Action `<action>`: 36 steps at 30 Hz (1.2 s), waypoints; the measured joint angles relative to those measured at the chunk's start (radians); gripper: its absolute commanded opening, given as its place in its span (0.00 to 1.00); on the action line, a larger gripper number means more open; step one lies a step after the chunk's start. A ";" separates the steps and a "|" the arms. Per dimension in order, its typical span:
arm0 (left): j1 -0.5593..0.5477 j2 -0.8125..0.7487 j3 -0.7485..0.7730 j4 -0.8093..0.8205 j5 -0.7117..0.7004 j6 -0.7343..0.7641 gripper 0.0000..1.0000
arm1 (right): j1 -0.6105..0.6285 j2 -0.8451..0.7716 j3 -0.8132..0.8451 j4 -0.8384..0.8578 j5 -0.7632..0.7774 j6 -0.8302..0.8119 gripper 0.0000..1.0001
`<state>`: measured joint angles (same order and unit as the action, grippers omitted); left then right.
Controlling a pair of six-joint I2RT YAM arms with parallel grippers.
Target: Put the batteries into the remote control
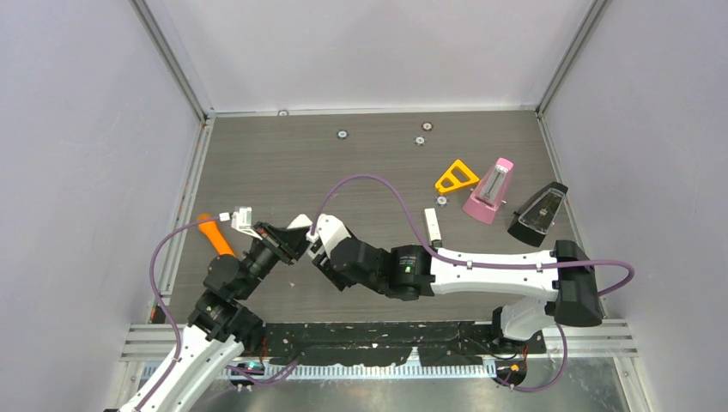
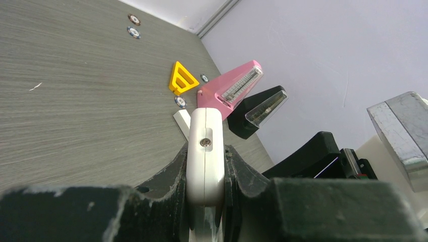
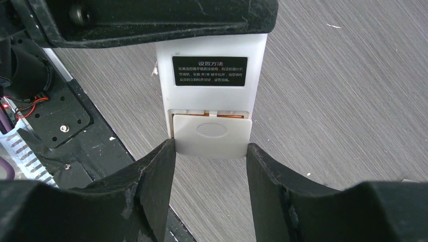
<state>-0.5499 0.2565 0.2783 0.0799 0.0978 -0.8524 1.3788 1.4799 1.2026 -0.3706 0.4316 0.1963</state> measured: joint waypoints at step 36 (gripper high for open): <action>0.003 0.000 0.000 -0.048 -0.075 -0.055 0.00 | -0.026 0.057 0.069 -0.054 -0.048 0.021 0.43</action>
<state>-0.5465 0.2565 0.2783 0.0322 0.0231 -0.9077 1.3525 1.5372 1.2716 -0.4248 0.3840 0.2169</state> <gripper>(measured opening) 0.226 0.560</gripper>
